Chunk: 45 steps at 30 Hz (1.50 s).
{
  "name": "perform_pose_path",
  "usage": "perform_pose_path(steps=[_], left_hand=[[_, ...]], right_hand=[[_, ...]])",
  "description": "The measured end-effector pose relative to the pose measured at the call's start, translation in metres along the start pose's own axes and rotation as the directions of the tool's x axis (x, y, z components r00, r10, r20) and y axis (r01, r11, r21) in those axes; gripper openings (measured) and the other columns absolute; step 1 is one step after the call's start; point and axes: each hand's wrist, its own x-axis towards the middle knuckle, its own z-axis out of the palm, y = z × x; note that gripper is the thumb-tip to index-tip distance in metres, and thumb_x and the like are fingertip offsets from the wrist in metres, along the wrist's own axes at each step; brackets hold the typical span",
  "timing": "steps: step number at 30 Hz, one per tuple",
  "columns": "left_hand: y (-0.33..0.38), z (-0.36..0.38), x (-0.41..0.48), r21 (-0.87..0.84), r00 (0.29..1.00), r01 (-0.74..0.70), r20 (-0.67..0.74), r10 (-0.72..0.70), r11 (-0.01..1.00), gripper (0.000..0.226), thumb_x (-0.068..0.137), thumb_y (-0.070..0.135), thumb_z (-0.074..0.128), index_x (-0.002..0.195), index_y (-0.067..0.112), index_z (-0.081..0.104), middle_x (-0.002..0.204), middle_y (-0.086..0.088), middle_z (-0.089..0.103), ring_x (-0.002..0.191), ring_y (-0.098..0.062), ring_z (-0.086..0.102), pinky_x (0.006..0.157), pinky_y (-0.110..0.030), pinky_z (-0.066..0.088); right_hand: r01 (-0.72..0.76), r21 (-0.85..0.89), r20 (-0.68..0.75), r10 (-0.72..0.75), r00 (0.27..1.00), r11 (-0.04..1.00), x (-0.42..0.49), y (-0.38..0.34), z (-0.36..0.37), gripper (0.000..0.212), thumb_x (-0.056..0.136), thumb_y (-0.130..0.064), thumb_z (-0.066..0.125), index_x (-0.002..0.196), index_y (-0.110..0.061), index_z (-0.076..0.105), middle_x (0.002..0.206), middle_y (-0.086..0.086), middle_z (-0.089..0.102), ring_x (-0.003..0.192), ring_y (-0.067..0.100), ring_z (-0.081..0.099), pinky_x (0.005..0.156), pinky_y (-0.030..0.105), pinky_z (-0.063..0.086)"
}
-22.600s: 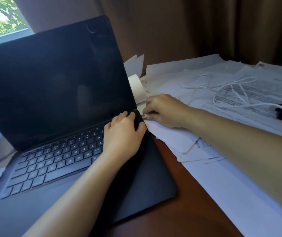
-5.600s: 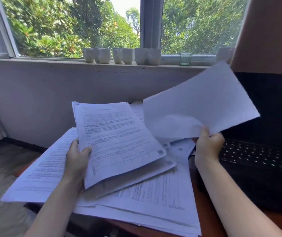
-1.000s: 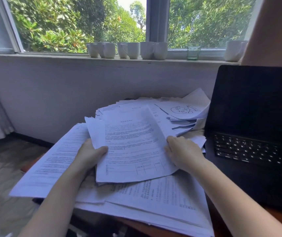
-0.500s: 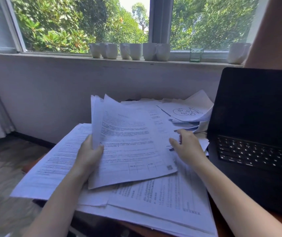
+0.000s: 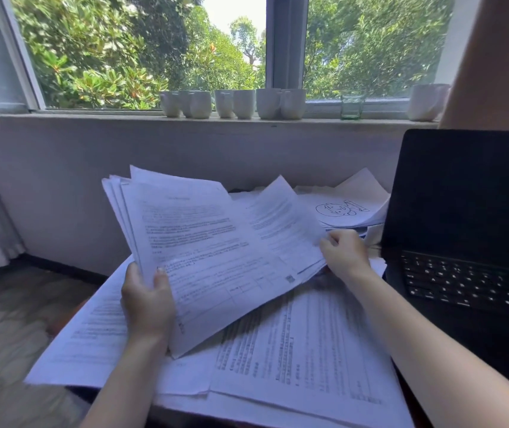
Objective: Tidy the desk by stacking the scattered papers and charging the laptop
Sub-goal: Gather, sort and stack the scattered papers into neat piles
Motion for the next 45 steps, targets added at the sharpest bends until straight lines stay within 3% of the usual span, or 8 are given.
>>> perform_pose_path(steps=[7, 15, 20, 24, 33, 39, 42, 45], left_hand=[[-0.005, 0.001, 0.004, -0.047, 0.997, 0.074, -0.007, -0.075, 0.996, 0.007, 0.094, 0.004, 0.051, 0.098, 0.01, 0.052, 0.102, -0.005, 0.057, 0.092, -0.021, 0.052, 0.082, -0.031, 0.039], [-0.006, 0.0, 0.002, -0.001, 0.994, 0.086, 0.065, -0.086, 0.996, 0.019, 0.094, 0.005, 0.051, 0.111, 0.003, 0.059, 0.105, -0.007, 0.06, 0.095, -0.021, 0.054, 0.085, -0.032, 0.042], [-0.008, -0.001, 0.001, 0.068, 0.986, 0.04, 0.159, -0.05, 0.997, 0.02, 0.094, 0.007, 0.052, 0.112, 0.002, 0.06, 0.108, -0.009, 0.063, 0.099, -0.026, 0.057, 0.085, -0.034, 0.042], [-0.009, 0.0, 0.002, 0.124, 0.981, 0.03, 0.187, -0.053, 0.992, 0.019, 0.094, 0.007, 0.051, 0.11, 0.0, 0.06, 0.108, -0.013, 0.064, 0.101, -0.03, 0.059, 0.085, -0.037, 0.044], [-0.012, 0.005, 0.007, 0.211, 0.969, 0.1, 0.199, -0.143, 0.972, 0.019, 0.093, 0.013, 0.049, 0.104, 0.001, 0.059, 0.105, -0.018, 0.065, 0.097, -0.035, 0.057, 0.081, -0.041, 0.044], [-0.004, 0.001, 0.013, 0.163, 0.914, 0.267, 0.271, -0.303, 0.95, 0.05, 0.095, 0.049, 0.041, 0.104, 0.005, 0.063, 0.107, -0.01, 0.062, 0.105, -0.032, 0.055, 0.091, -0.04, 0.041], [0.003, -0.002, 0.015, 0.194, 0.885, 0.255, 0.346, -0.31, 0.947, 0.034, 0.079, 0.038, 0.062, 0.093, 0.007, 0.064, 0.102, -0.012, 0.065, 0.097, -0.03, 0.058, 0.084, -0.037, 0.043], [0.006, -0.005, 0.012, 0.279, 0.876, 0.131, 0.417, -0.243, 0.951, 0.022, 0.069, 0.025, 0.058, 0.083, 0.009, 0.064, 0.084, -0.006, 0.065, 0.085, -0.028, 0.059, 0.066, -0.029, 0.042]], right_hand=[[0.221, 0.028, -0.43, -0.188, 0.883, 0.975, -0.003, 0.026, -0.031, 0.041, 0.087, 0.002, 0.049, 0.052, -0.007, 0.03, 0.048, 0.004, 0.025, 0.055, 0.025, 0.026, 0.051, 0.035, 0.019], [0.082, -0.225, -0.447, -0.177, 0.877, 0.971, -0.016, 0.038, -0.05, 0.032, 0.093, -0.013, 0.047, 0.061, -0.013, 0.043, 0.065, 0.003, 0.044, 0.064, 0.027, 0.037, 0.058, 0.031, 0.022], [0.241, 0.054, -0.607, -0.16, 0.778, 0.969, -0.013, 0.034, -0.057, 0.044, 0.09, 0.002, 0.046, 0.052, -0.014, 0.03, 0.047, -0.003, 0.025, 0.046, 0.013, 0.024, 0.048, 0.017, 0.027], [0.217, 0.305, -0.655, 0.04, 0.754, 0.927, -0.012, 0.03, -0.062, 0.046, 0.089, 0.002, 0.043, 0.052, -0.017, 0.024, 0.05, -0.003, 0.022, 0.044, 0.008, 0.023, 0.042, 0.017, 0.022], [0.03, 0.646, -0.197, 0.128, 0.972, 0.762, -0.028, 0.002, -0.03, 0.031, 0.095, 0.0, 0.042, 0.065, -0.009, 0.048, 0.054, 0.005, 0.043, 0.031, 0.003, 0.049, 0.033, 0.014, 0.036], [-0.058, 0.437, 0.123, 0.004, 0.992, 0.898, -0.054, -0.012, 0.01, 0.023, 0.093, -0.005, 0.043, 0.081, -0.005, 0.063, 0.056, 0.01, 0.06, 0.043, 0.016, 0.06, 0.042, 0.023, 0.046], [0.129, 0.122, 0.206, -0.152, 0.967, 0.984, -0.058, -0.013, 0.013, 0.021, 0.088, -0.007, 0.048, 0.082, 0.003, 0.065, 0.069, 0.011, 0.064, 0.07, 0.024, 0.06, 0.063, 0.033, 0.045], [0.261, -0.076, 0.237, -0.237, 0.942, 0.962, -0.059, -0.014, 0.008, 0.025, 0.088, -0.018, 0.05, 0.066, -0.007, 0.055, 0.065, 0.004, 0.054, 0.073, 0.025, 0.053, 0.063, 0.034, 0.036]])
